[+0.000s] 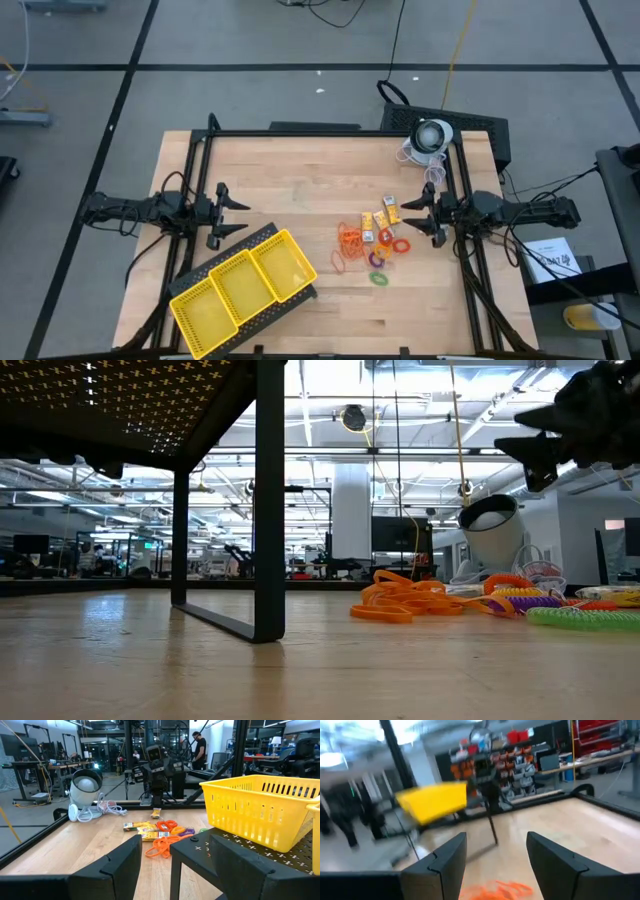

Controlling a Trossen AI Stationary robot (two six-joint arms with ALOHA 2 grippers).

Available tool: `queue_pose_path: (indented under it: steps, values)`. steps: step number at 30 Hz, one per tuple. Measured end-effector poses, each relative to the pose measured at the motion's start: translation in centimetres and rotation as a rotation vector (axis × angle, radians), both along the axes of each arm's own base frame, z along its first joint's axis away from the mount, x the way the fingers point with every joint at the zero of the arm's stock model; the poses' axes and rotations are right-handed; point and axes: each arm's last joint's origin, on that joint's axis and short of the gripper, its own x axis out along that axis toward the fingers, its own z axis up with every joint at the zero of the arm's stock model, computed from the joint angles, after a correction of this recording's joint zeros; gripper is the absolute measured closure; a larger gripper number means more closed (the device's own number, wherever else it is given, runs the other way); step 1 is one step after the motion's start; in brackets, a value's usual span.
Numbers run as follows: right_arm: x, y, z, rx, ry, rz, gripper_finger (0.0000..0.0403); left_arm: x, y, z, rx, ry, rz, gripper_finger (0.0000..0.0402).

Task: Pick & Place Office Desk Supplies
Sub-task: Put the crayon box into the left yellow bin on the shelf

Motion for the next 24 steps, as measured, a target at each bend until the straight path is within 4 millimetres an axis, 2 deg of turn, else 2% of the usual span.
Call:
queue_pose_path:
  steps: [7,11,14,18,24]
  values:
    - [-0.3,-0.1,1.5,0.203,-0.163,-0.003,0.0206,0.0,0.0,0.0,0.000,0.000,0.000,0.0160]
    - [-0.4,-0.2,1.7,0.127,-0.184,-0.026,0.0206,0.0,0.0,0.0,0.000,0.000,0.000,0.0160]
    - [-0.4,-0.4,1.7,0.061,-0.182,-0.132,0.0206,0.0,0.0,0.0,0.000,0.000,0.000,0.0160]
    - [-0.5,-0.9,1.7,0.085,-0.177,-0.302,0.0206,0.0,0.0,0.0,0.000,0.000,0.000,0.0160]
    - [-0.5,-1.1,1.6,0.072,-0.161,-0.392,0.0206,0.0,0.0,0.0,0.000,0.000,0.000,0.0160]
